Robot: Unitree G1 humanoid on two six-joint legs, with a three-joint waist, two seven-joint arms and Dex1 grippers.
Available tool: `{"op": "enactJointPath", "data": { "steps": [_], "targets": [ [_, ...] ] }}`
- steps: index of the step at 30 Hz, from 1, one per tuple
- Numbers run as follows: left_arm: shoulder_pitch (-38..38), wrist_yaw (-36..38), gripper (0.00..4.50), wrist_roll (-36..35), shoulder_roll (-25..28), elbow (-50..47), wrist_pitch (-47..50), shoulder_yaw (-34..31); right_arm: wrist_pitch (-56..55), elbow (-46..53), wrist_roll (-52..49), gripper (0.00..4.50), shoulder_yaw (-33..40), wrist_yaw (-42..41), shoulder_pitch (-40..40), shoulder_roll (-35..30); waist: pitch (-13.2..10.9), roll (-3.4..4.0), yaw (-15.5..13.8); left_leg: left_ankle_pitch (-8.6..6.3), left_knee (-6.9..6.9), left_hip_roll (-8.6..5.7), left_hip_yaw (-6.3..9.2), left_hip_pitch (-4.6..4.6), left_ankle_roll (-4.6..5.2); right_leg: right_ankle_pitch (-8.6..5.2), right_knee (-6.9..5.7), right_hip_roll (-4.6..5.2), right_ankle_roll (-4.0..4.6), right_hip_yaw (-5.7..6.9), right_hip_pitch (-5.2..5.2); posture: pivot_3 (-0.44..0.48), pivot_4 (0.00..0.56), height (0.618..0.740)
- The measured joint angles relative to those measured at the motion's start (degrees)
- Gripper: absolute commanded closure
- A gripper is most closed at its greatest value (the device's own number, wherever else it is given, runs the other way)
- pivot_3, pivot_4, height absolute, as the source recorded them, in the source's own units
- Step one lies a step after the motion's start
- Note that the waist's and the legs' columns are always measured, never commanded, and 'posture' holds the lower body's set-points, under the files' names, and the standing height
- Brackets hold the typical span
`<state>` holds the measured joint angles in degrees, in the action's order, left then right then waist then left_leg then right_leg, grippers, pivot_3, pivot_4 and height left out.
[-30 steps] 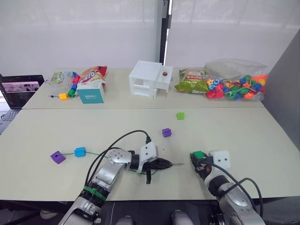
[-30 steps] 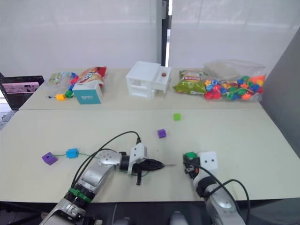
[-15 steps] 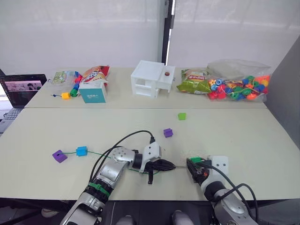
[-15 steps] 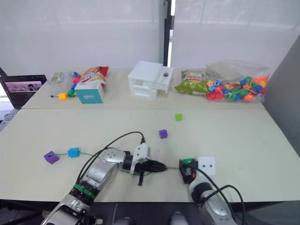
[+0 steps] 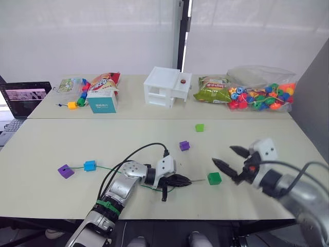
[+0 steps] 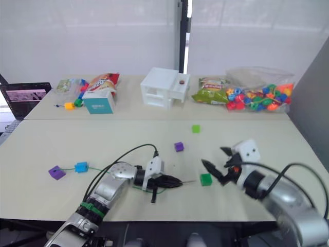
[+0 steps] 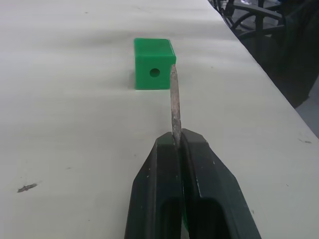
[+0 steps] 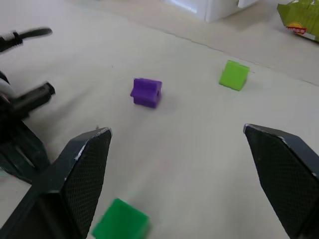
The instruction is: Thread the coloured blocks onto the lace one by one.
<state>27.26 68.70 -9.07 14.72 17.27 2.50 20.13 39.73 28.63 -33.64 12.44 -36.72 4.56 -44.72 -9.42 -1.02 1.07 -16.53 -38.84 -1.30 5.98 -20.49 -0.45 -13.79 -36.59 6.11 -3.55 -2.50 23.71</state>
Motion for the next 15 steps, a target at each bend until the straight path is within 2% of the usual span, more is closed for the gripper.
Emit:
{"op": "enactJointPath", "data": {
  "steps": [2,6,9,11,15],
  "targets": [
    [-0.1,-0.1,4.50,0.0,0.3,-0.6,0.2,0.1,-0.6,-3.2,1.5,0.03,-3.6,-4.7,2.8,-3.5,0.0,0.00,0.0,-0.02,0.00,0.00,0.00,0.02,0.03,0.00,0.00,0.00,0.00,-0.01,-0.04,0.000,0.150,0.740],
    [-0.5,-1.2,4.50,0.1,1.7,-1.8,0.6,-0.2,-4.5,-10.2,6.2,0.03,-15.1,-19.9,12.4,-11.3,0.0,0.01,0.1,-0.03,-0.03,-0.02,-0.03,-0.02,0.05,0.01,0.21,0.04,-0.01,-0.02,-0.05,0.000,0.150,0.740],
    [-0.8,-2.4,4.50,0.2,2.3,-2.9,1.5,-0.4,-9.4,-13.1,10.5,0.03,-21.7,-30.2,18.2,-14.7,0.0,0.01,-0.1,-0.03,-0.03,0.02,-0.02,-0.07,0.04,0.01,0.40,0.04,-0.01,0.07,-0.10,0.000,0.150,0.740],
    [-1.1,-2.9,4.50,0.2,2.9,-3.6,1.6,-0.5,-12.6,-14.7,13.5,0.03,-25.5,-34.8,20.2,-15.2,0.0,0.00,-0.3,-0.03,-0.04,0.02,-0.02,-0.12,0.04,0.02,0.48,0.04,-0.03,0.07,-0.11,0.000,0.150,0.740],
    [-2.0,-4.2,4.50,0.2,3.4,-4.9,2.0,-0.8,-17.7,-18.4,20.2,0.03,-31.4,-38.3,23.2,-13.5,0.0,0.00,-0.3,-0.01,-0.06,0.01,-0.03,-0.25,0.00,0.04,0.48,0.08,-0.06,0.06,0.04,0.000,0.150,0.740]
  ]
}}
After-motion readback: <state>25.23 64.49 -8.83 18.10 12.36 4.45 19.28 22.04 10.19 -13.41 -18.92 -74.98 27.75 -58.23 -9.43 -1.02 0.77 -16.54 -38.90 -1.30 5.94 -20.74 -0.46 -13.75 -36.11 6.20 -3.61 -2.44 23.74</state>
